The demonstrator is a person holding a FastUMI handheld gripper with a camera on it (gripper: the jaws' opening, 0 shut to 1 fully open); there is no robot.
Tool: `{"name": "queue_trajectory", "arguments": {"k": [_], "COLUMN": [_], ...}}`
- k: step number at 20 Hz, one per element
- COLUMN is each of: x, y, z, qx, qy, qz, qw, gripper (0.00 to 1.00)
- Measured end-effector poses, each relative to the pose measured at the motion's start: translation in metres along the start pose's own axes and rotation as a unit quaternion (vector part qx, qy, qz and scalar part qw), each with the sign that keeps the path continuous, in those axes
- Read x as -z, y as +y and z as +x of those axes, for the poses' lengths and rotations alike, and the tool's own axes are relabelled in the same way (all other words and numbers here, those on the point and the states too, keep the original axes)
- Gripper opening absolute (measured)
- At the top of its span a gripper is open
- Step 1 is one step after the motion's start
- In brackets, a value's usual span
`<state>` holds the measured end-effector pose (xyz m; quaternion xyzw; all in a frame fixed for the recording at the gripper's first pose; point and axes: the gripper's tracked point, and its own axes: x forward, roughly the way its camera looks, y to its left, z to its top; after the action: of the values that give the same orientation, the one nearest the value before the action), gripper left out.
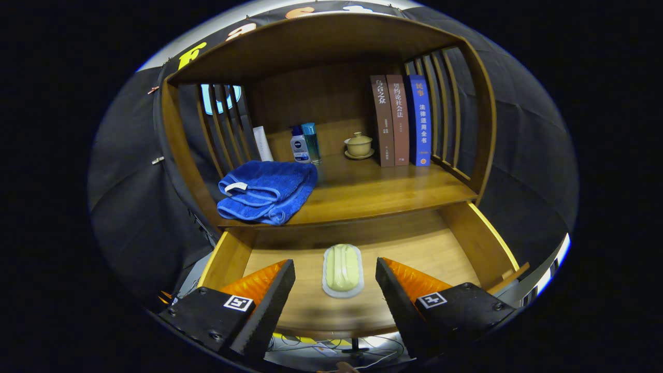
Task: Pull open the drawer, take out the items inside it, and place them on the countertop above the cabinet.
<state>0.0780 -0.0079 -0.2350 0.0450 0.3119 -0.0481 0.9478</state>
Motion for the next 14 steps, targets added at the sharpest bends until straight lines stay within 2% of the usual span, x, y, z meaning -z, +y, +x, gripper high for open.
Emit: {"name": "queue_trajectory", "arguments": {"k": [7,14], "x": [0.013,0.051], "y": [0.003,-0.014], "z": [0.072,0.116], "qx": [0.019,0.057], "qy": [0.108,0.215], "qz": [-0.019,-0.024], "qw": [0.994,0.975], "gripper": [1.0,1.0]}}
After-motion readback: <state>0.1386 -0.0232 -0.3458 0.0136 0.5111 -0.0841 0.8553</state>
